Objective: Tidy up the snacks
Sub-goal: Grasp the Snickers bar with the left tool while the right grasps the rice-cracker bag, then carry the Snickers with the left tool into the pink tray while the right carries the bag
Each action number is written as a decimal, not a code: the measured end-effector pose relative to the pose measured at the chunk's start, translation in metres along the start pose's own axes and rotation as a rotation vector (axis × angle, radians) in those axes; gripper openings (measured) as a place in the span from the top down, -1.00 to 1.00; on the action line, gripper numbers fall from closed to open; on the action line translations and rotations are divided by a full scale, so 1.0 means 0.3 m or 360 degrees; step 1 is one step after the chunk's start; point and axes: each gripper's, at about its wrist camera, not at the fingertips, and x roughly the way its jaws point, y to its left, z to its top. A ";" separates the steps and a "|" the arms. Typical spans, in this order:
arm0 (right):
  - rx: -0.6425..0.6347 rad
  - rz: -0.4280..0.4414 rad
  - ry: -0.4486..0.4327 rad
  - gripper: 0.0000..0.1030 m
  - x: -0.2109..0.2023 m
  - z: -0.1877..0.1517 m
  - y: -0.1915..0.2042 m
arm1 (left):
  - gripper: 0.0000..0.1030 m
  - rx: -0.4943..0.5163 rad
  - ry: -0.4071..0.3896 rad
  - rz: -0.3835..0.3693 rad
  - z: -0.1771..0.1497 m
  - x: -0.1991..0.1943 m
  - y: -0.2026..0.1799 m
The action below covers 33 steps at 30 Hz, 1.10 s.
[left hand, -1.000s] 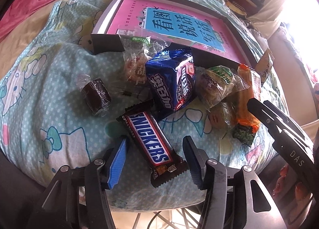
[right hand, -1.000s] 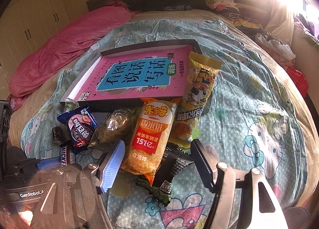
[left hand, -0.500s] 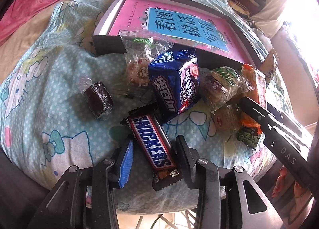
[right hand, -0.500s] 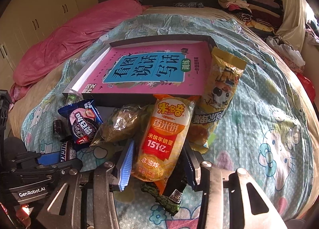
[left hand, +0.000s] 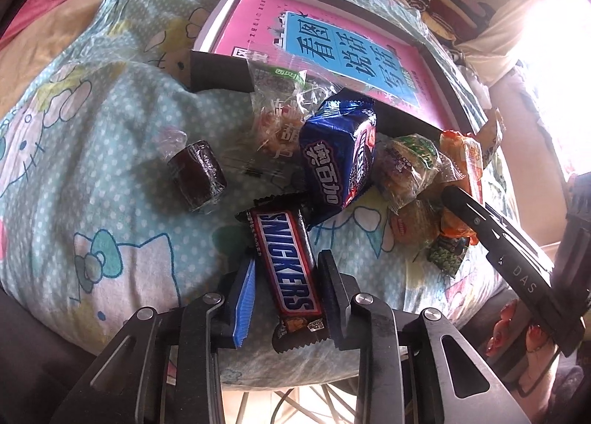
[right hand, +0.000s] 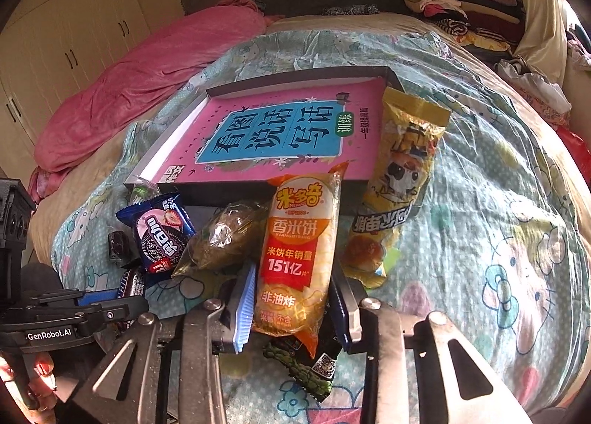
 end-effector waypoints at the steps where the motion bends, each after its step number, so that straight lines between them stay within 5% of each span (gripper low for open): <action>1: 0.0011 0.0004 -0.0006 0.35 -0.005 0.000 -0.006 | 0.38 -0.0009 0.0003 -0.0012 0.003 -0.004 0.006; 33: 0.0063 0.0174 -0.0195 0.36 -0.072 0.057 -0.015 | 0.42 -0.0052 -0.0340 -0.0053 0.136 -0.207 0.062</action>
